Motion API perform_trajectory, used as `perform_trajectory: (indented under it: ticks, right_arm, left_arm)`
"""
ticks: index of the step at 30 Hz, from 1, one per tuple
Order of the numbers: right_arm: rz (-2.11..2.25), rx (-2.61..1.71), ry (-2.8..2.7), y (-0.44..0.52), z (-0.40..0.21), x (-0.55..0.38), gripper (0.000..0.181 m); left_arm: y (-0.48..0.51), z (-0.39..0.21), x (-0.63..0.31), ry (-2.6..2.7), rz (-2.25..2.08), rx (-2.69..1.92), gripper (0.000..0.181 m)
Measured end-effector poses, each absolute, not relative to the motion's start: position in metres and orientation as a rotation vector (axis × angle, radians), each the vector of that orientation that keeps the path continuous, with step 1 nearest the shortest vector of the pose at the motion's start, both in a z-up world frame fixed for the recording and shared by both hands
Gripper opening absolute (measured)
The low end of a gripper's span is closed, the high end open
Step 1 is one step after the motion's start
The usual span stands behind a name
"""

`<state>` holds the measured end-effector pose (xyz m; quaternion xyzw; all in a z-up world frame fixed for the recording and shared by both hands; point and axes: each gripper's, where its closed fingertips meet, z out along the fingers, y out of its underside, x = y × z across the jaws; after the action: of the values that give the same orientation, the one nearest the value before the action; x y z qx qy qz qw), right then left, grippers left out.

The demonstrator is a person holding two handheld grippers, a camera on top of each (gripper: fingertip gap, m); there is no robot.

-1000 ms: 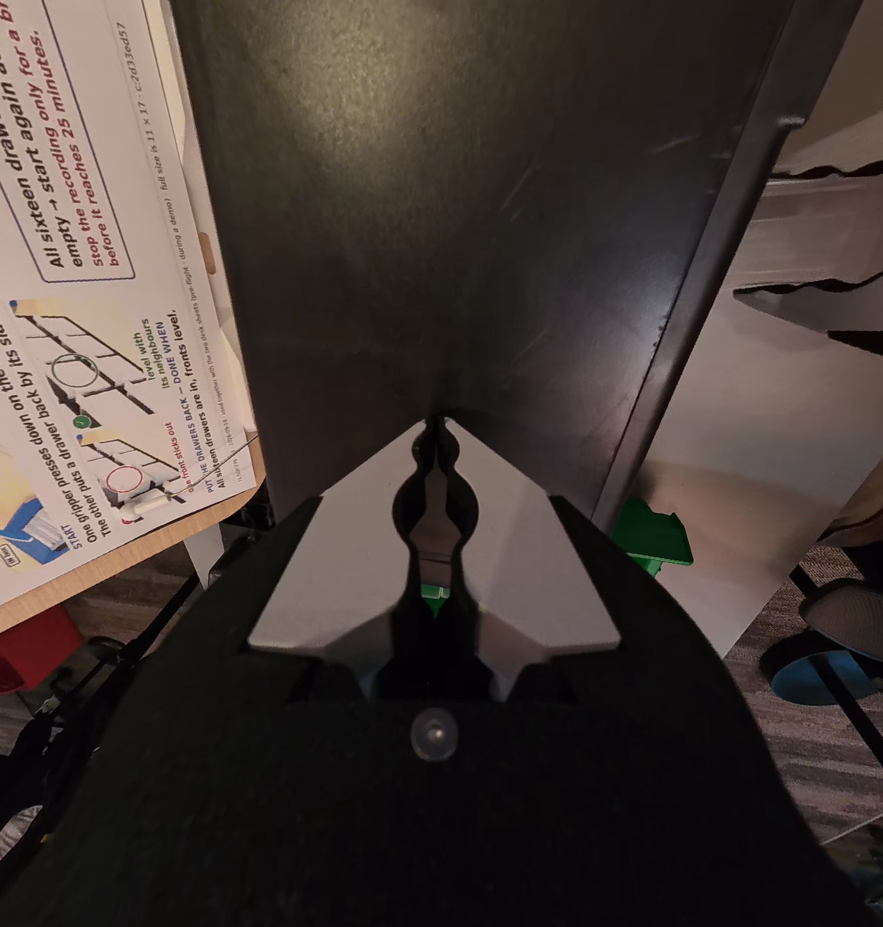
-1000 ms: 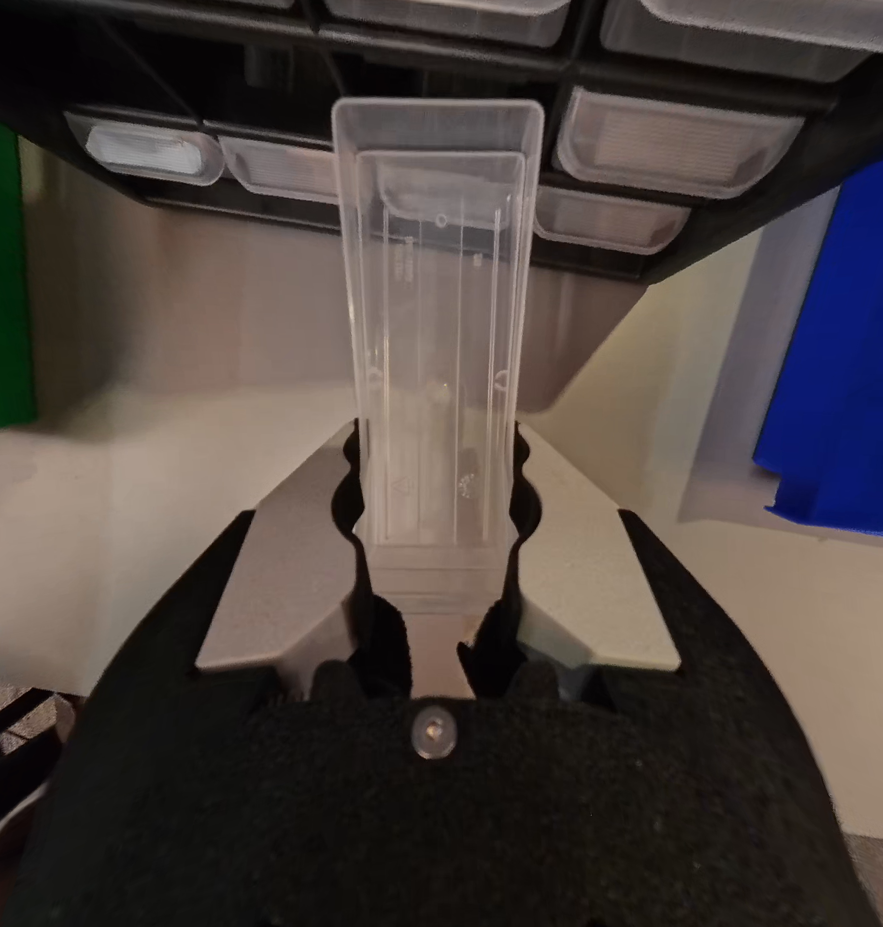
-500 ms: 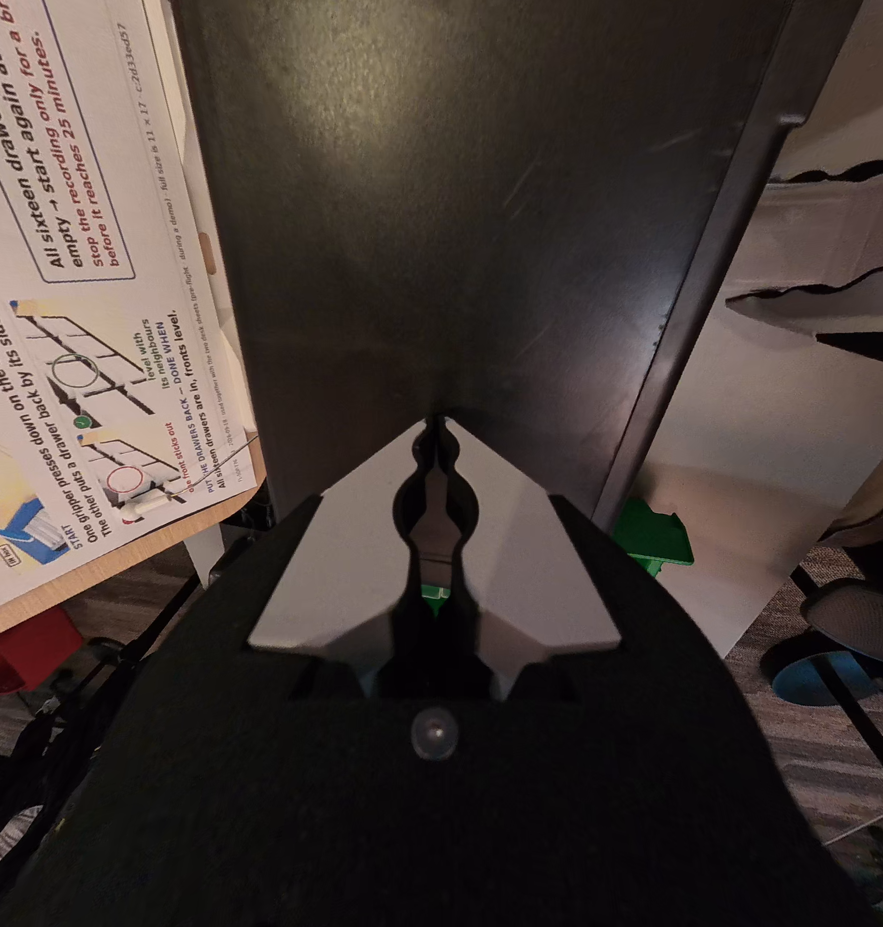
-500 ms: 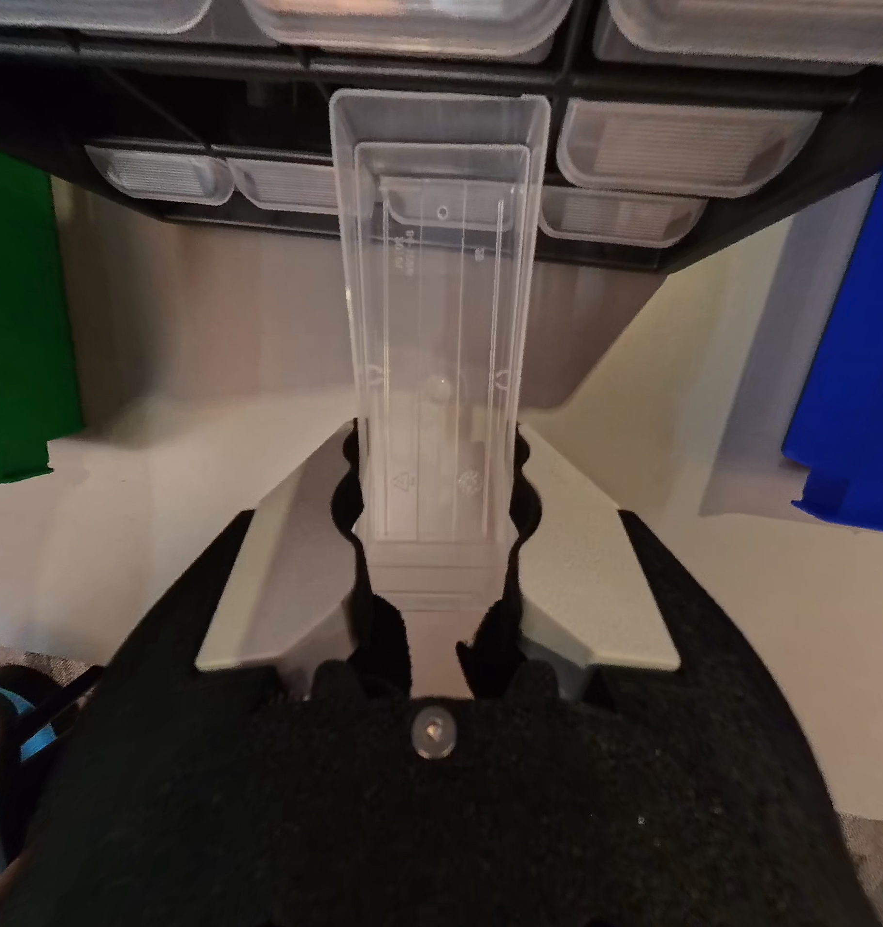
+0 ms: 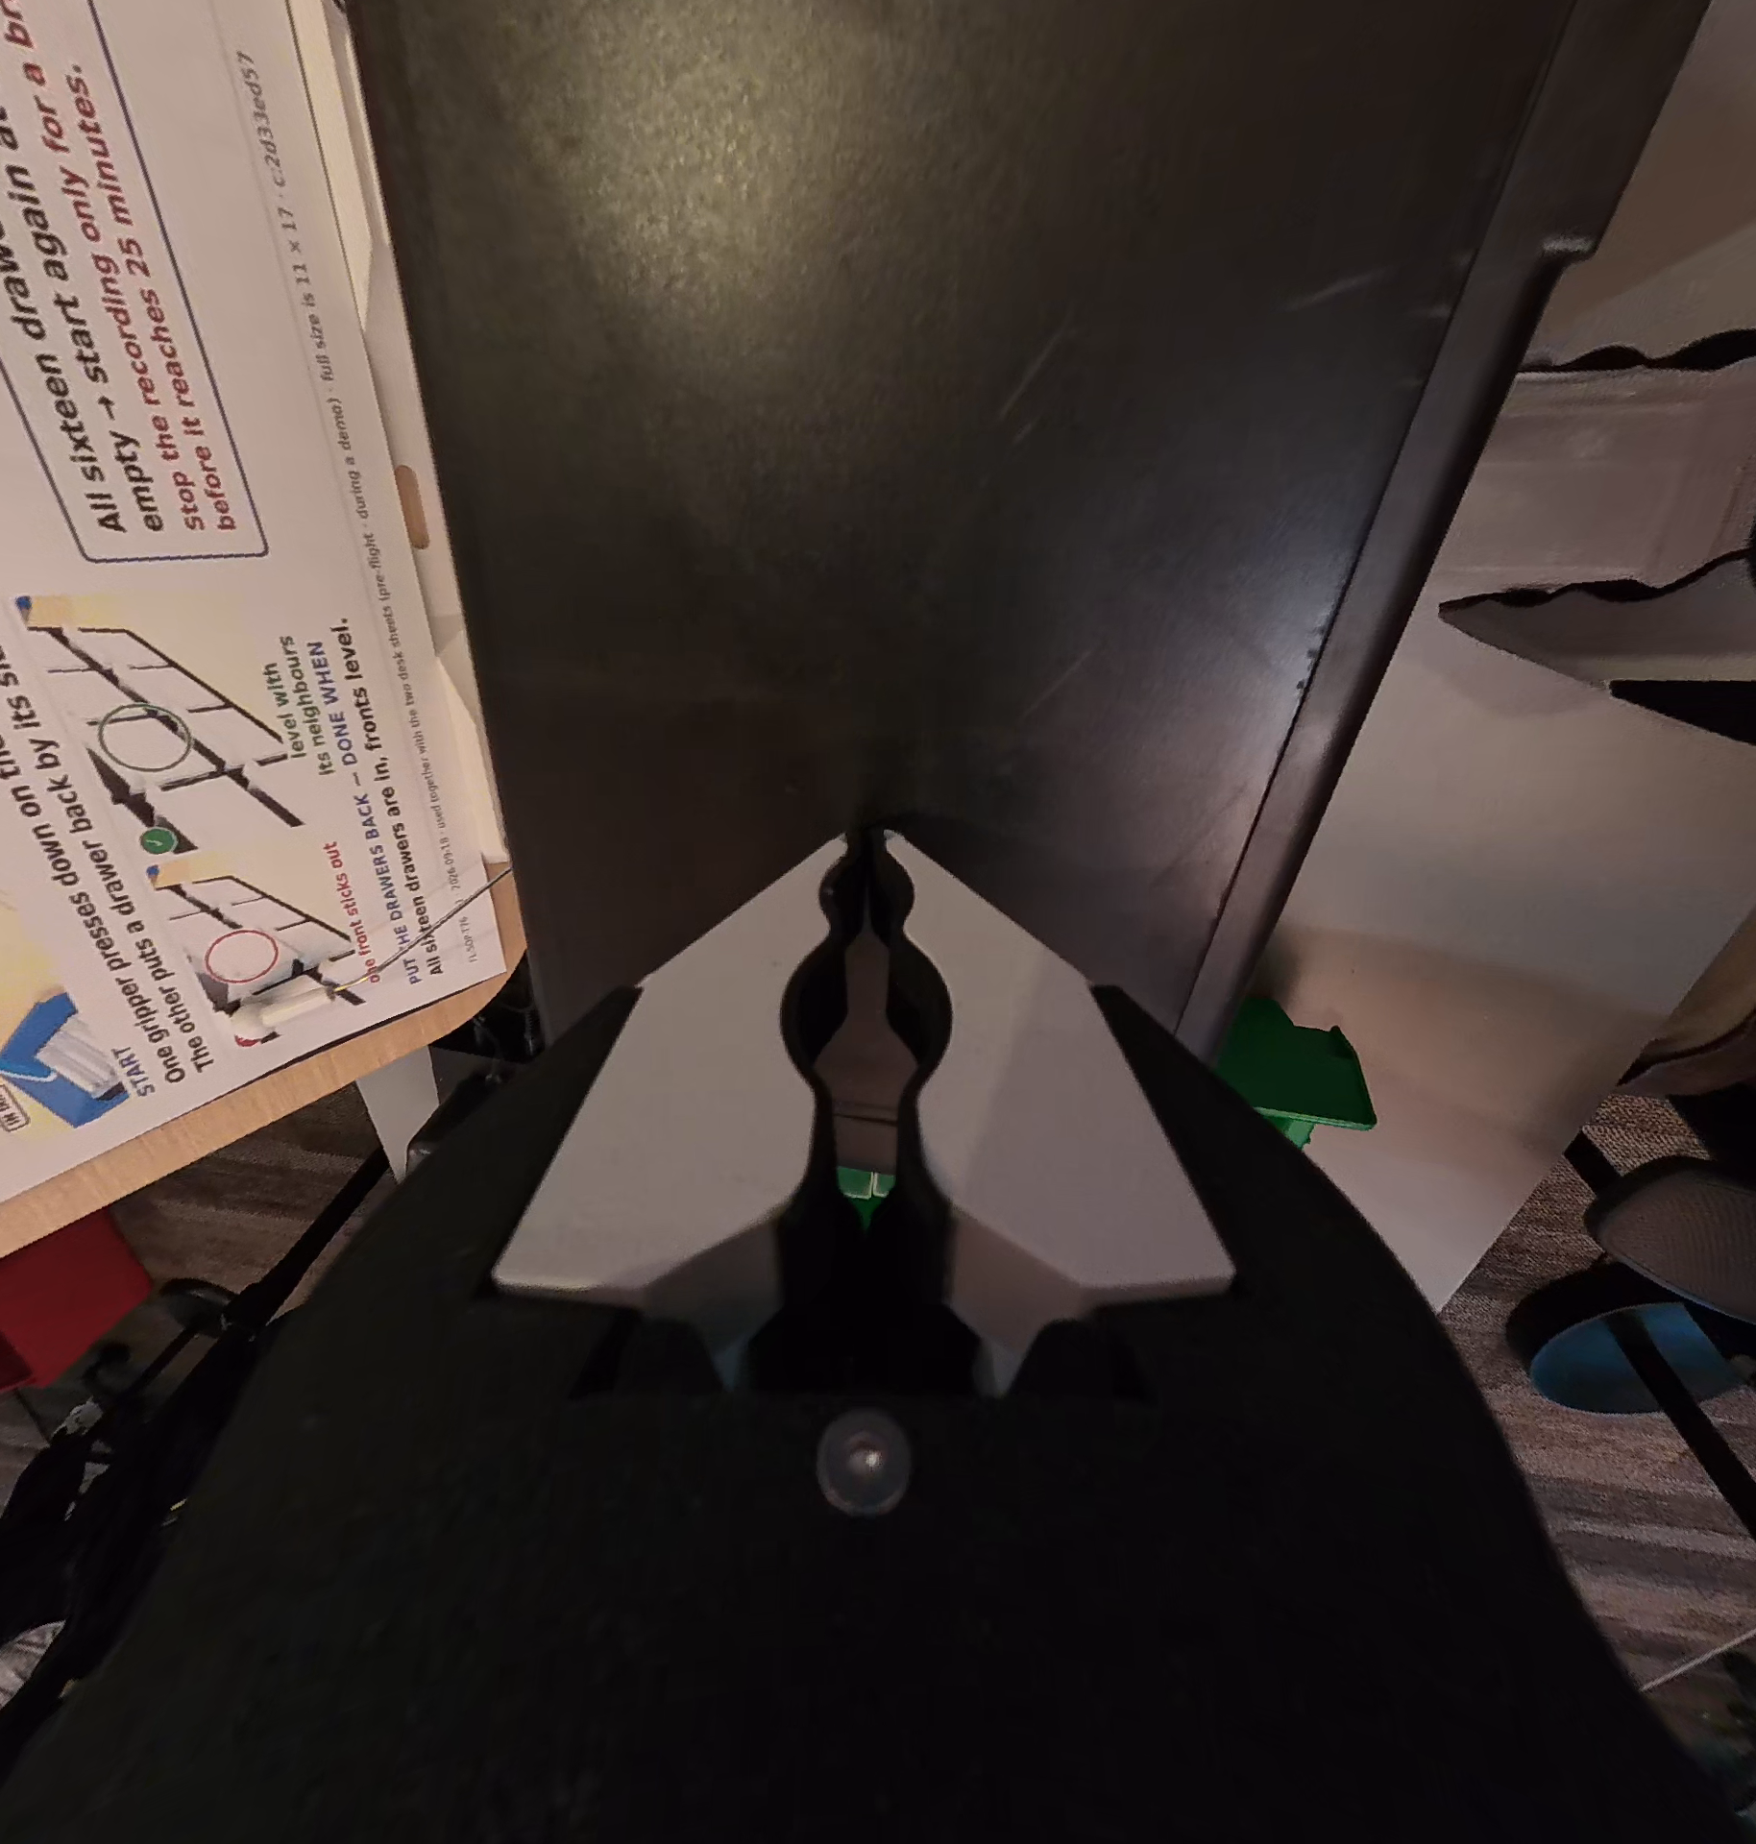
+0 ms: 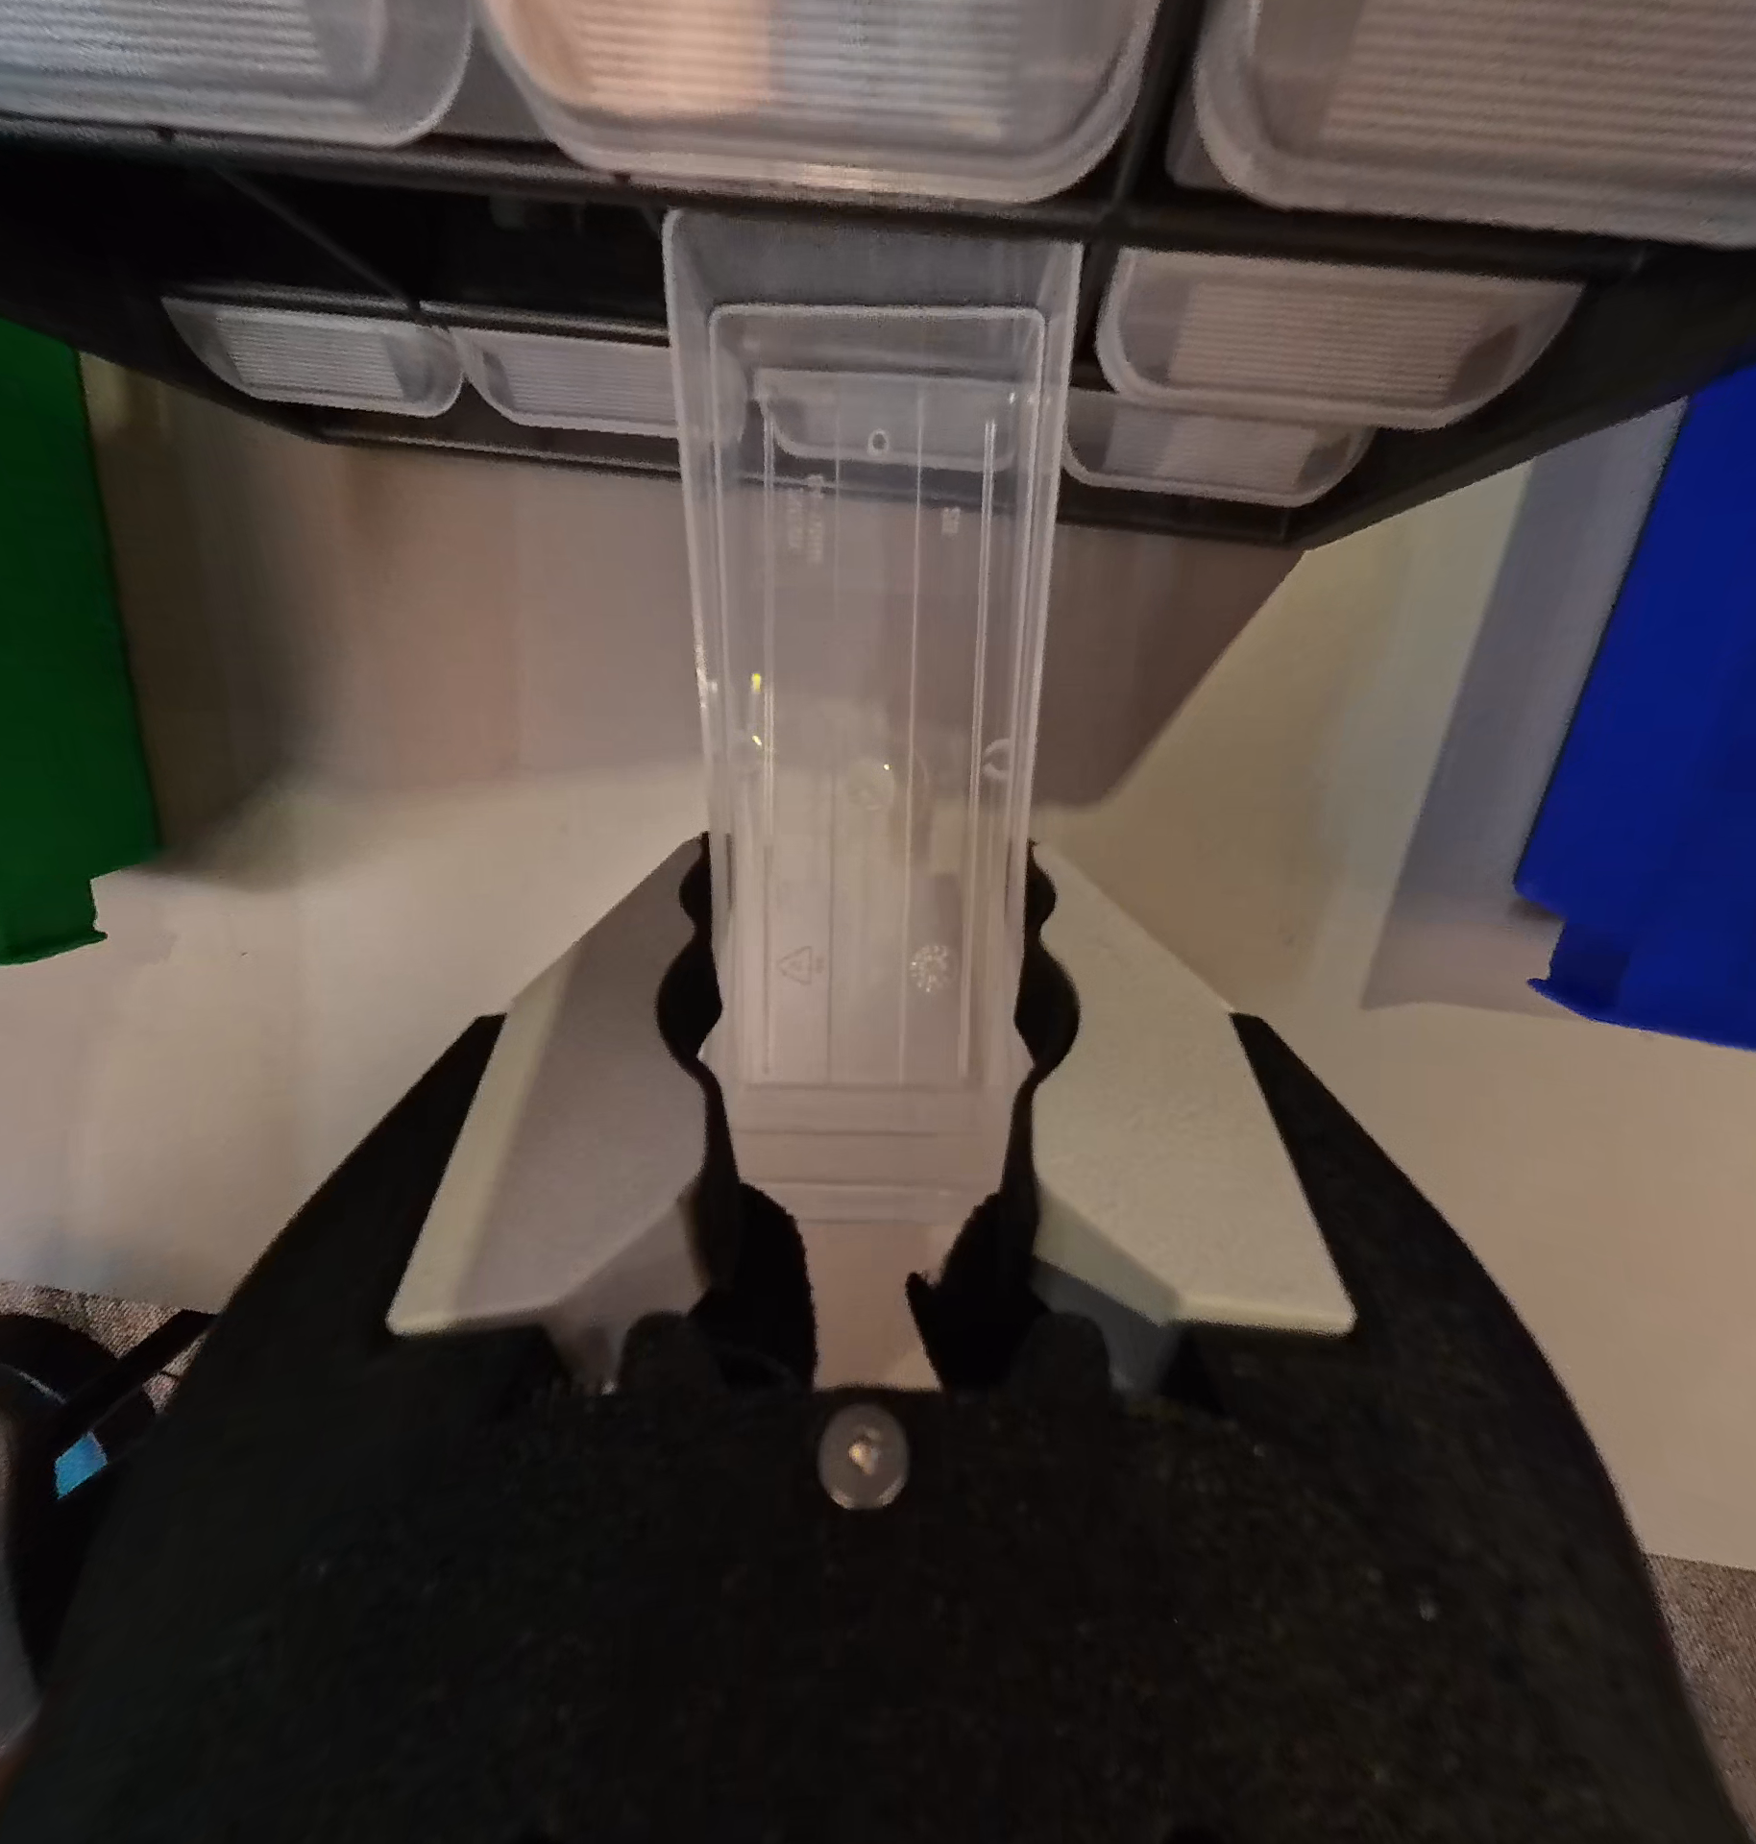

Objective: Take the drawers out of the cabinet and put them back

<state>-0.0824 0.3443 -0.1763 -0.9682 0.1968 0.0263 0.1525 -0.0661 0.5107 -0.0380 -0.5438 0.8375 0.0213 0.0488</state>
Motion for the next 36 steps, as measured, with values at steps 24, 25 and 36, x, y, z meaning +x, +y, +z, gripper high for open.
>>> perform_trajectory:
  ticks: [24,25,36]
  right_arm:
    - [-0.124,-1.986,0.29,0.375,-0.135,-0.076,0.077]
    - [-0.14,-1.898,0.268,0.364,-0.134,-0.08,0.069]
    - [-0.09,-1.76,0.489,0.381,-0.17,-0.071,0.031]
  left_arm:
    - [0.511,-0.038,-0.066,2.551,0.022,-1.662,0.0]
    - [0.511,-0.038,-0.066,2.552,0.019,-1.666,0.0]
    - [0.511,-0.038,-0.066,2.521,-0.064,-1.706,0.0]
